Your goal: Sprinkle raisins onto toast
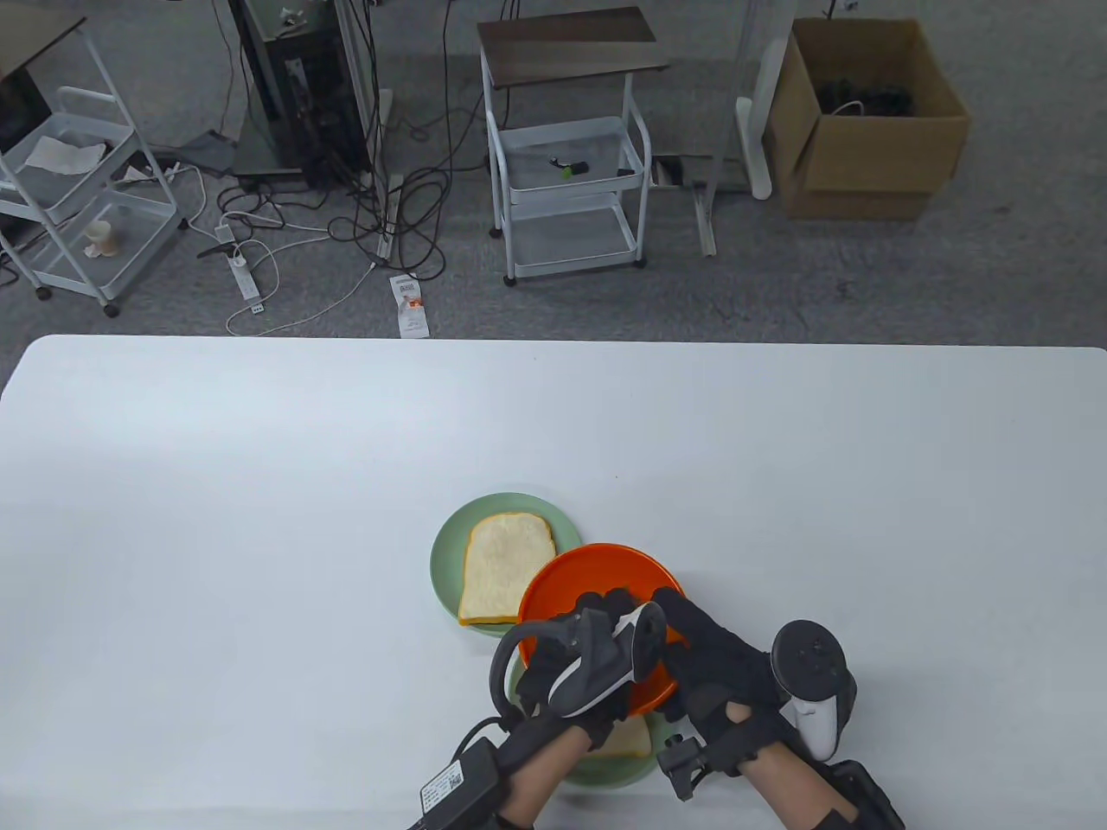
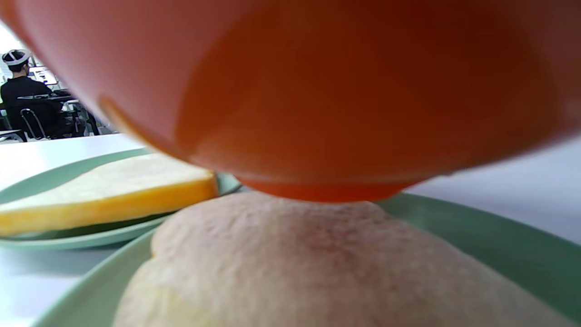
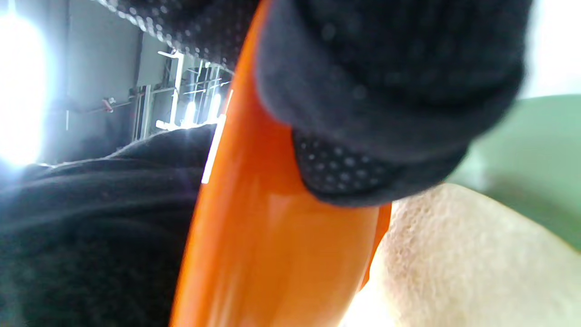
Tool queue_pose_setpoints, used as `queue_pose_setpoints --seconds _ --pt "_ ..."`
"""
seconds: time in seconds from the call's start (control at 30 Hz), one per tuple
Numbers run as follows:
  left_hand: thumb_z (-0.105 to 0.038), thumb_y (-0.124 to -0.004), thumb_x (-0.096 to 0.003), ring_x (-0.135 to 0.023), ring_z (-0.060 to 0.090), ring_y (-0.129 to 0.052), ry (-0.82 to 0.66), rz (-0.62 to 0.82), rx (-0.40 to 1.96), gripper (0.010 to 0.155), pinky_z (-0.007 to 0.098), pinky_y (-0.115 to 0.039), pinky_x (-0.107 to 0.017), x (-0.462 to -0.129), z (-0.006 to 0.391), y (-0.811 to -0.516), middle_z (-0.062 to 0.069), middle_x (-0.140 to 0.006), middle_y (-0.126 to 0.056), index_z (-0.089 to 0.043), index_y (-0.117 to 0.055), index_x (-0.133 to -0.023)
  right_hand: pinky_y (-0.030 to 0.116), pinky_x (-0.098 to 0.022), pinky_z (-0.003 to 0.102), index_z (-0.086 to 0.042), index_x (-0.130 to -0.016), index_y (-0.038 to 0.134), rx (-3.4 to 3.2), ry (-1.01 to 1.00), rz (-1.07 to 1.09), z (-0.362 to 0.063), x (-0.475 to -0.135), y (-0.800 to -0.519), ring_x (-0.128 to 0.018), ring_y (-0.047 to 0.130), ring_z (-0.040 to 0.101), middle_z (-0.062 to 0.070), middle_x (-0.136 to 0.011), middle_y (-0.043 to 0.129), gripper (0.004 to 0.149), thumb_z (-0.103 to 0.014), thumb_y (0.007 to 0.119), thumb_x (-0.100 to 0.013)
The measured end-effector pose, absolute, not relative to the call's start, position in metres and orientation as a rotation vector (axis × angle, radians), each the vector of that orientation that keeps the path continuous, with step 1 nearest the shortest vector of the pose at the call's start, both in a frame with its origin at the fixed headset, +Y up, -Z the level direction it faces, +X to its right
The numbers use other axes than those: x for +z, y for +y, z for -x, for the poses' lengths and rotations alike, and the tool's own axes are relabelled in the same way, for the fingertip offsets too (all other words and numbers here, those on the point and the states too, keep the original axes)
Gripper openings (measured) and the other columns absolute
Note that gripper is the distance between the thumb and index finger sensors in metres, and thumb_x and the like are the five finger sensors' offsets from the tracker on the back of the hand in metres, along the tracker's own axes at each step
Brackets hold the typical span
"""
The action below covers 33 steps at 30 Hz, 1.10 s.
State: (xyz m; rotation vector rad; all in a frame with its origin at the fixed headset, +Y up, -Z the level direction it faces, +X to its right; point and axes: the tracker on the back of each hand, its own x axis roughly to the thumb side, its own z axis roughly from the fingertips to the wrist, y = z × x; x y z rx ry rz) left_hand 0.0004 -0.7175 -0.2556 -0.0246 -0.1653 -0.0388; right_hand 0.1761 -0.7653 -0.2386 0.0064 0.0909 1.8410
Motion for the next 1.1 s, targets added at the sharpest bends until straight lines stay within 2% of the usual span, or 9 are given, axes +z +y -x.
queue_pose_setpoints --seconds 0.27,0.73,0.97,1.1 --pt "-0.050 -0.101 -0.0375 -0.029 0.007 -0.113 -0.219 -0.012 0.117 0.042 0.023 -0.101 -0.028 -0.261 0.016 -0.723 0.001 -0.069 -0.103 -0.039 -0.097 -0.078 0.098 -0.005 0.026 -0.005 -0.099 0.075 1.912 0.164 -0.047 -0.174 -0.243 -0.765 -0.015 0.108 0.032 0.041 -0.089 0.076 0.055 -0.014 0.084 -0.045" --pt "-0.049 -0.101 -0.0376 -0.033 0.007 -0.113 -0.313 -0.177 0.257 0.041 0.024 -0.100 -0.032 -0.248 0.029 -0.705 -0.003 -0.071 -0.102 -0.042 -0.096 -0.078 0.098 -0.006 0.026 -0.005 -0.099 0.075 1.859 0.231 0.028 -0.181 -0.249 -0.776 -0.017 0.108 0.032 0.041 -0.089 0.076 0.056 -0.014 0.083 -0.045" --pt "-0.049 -0.101 -0.0374 -0.033 0.008 -0.113 -0.377 -0.271 0.333 0.041 0.025 -0.100 -0.032 -0.246 0.036 -0.696 -0.002 -0.071 -0.102 -0.042 -0.096 -0.078 0.098 -0.006 0.026 -0.006 -0.099 0.075 1.888 0.128 0.067 -0.193 -0.254 -0.771 -0.016 0.108 0.032 0.041 -0.089 0.076 0.056 -0.014 0.084 -0.045" --pt "-0.049 -0.101 -0.0378 -0.032 0.007 -0.113 -0.367 -0.207 0.329 0.041 0.024 -0.100 -0.031 -0.245 0.039 -0.691 -0.002 -0.071 -0.102 -0.042 -0.096 -0.078 0.098 -0.006 0.027 -0.006 -0.099 0.076 1.947 0.055 0.101 -0.209 -0.262 -0.768 -0.016 0.107 0.033 0.041 -0.089 0.076 0.056 -0.014 0.084 -0.045"
